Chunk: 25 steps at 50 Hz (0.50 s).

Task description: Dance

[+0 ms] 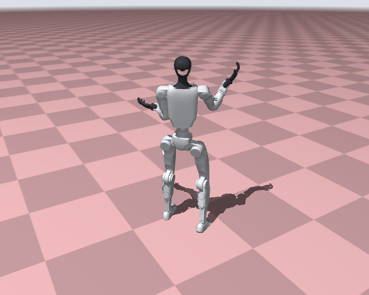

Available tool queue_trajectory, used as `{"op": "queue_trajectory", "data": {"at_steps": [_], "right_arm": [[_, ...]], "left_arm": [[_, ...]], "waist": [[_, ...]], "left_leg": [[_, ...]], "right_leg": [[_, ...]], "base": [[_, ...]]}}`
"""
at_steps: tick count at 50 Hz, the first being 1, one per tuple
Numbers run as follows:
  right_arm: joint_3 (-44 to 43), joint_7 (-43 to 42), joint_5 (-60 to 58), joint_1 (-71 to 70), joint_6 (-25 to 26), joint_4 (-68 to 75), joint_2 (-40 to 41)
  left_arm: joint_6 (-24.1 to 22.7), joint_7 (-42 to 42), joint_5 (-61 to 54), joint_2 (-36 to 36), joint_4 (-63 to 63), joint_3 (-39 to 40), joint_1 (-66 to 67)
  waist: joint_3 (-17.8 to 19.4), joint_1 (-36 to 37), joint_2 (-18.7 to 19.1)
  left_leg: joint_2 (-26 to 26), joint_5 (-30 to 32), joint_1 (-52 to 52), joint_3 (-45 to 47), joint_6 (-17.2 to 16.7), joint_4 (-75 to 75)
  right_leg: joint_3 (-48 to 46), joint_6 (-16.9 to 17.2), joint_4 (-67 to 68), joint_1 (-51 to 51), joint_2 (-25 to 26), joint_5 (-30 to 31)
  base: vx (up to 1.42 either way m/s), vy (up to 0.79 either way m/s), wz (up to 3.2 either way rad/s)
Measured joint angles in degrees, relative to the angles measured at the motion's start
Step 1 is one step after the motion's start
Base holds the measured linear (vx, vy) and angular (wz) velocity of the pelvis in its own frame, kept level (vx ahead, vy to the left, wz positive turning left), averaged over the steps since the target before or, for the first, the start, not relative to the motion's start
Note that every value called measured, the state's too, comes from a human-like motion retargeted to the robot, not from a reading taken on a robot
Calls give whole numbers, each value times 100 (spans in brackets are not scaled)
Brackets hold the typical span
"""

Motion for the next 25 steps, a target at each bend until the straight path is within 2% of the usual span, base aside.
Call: {"op": "queue_trajectory", "data": {"at_steps": [3,6,8,10,11,12,13,15,17,18,20,21,22,23,25], "right_arm": [[-496,382,694,155,-263,294,113],[-898,776,734,627,-337,566,320],[-1043,536,404,1071,-415,711,645],[-1019,-98,-319,1582,-470,855,1074],[-973,-494,-883,1913,-418,952,1270],[-926,-885,-1494,2247,-330,1041,1460],[-878,-1267,-2200,2590,-168,1116,1637],[-815,-1876,-3605,3273,301,1292,2014],[-773,-2262,-4671,3869,766,1495,2248],[-704,-2429,-5171,4173,882,1556,2365],[-480,-2500,-6214,4784,646,1562,2634],[-383,-2507,-6667,5055,348,1521,2645],[-295,-2539,-7058,5289,58,1480,2646],[-227,-2625,-7325,5451,-214,1438,2626],[-254,-2905,-7854,5643,-714,1211,2568]], "left_arm": [[429,-183,99,638,122,632,-538],[896,-410,654,1644,236,1081,-543],[1229,-450,1190,2239,258,1395,-318],[1655,-430,1804,2701,196,1778,106],[1978,-391,2228,2872,142,1936,435],[2332,-386,2711,3017,67,2084,777],[2750,-450,3312,3111,-51,2212,1144],[3583,-954,4645,3293,-330,2408,1960],[4150,-1859,6039,3308,-534,2423,2638],[4378,-2326,6784,3229,-672,2389,2905],[4271,-3125,8235,3019,-926,2250,3344],[3714,-3388,8785,2921,-1012,2173,3505],[3199,-3432,9265,2869,-1091,2076,3643],[2767,-3036,9605,2910,-1154,1941,3738],[1691,-1393,10441,2989,-1281,1541,3693]], "waist": [[63,185,85],[166,39,185],[153,-145,268],[51,-421,361],[-64,-570,423],[-181,-715,475],[-301,-856,510],[-423,-1115,636],[-394,-1362,584],[-409,-1481,523],[-483,-1683,475],[-501,-1749,447],[-511,-1748,396],[-505,-1614,299],[-386,-1550,200]], "left_leg": [[-378,-161,-145,-105,217,278],[-540,-304,-225,-147,331,496],[-535,-356,-357,-191,408,591],[-425,-346,-556,-131,503,601],[-346,-314,-668,-103,548,556],[-282,-273,-776,-80,587,500],[-245,-215,-874,-67,618,421],[91,-166,-977,-120,498,372],[346,-142,-935,-161,230,332],[327,-101,-920,-155,168,276],[-53,38,-870,-195,501,80],[-241,95,-823,-236,599,-6],[-374,113,-793,-229,652,-37],[-400,51,-799,-126,615,40],[-451,-68,-817,-359,559,386]], "right_leg": [[299,-171,240,-176,-182,136],[521,-490,607,-423,-335,380],[606,-779,887,-698,-419,663],[723,-1284,1189,-1066,-312,887],[795,-1369,1249,-1218,-151,829],[887,-1215,1244,-1328,33,754],[1021,-582,1109,-1352,265,643],[1338,435,673,-1192,1259,396],[1102,435,463,-1042,1990,24],[936,435,277,-974,2141,-77],[972,435,-329,-751,1926,-177],[726,-125,-455,-681,1755,-202],[536,-479,-577,-575,1598,-244],[457,-424,-688,-396,1471,-317],[1374,-331,-581,-408,1810,-262]], "base": [[34,26,-47],[26,14,-33],[24,5,-44],[11,-1,-38],[15,-2,-24],[20,-2,-5],[20,-12,8],[22,-44,26],[25,-82,50],[23,-31,65],[21,61,81],[22,74,74],[24,28,22],[23,4,12],[18,-10,70]]}}
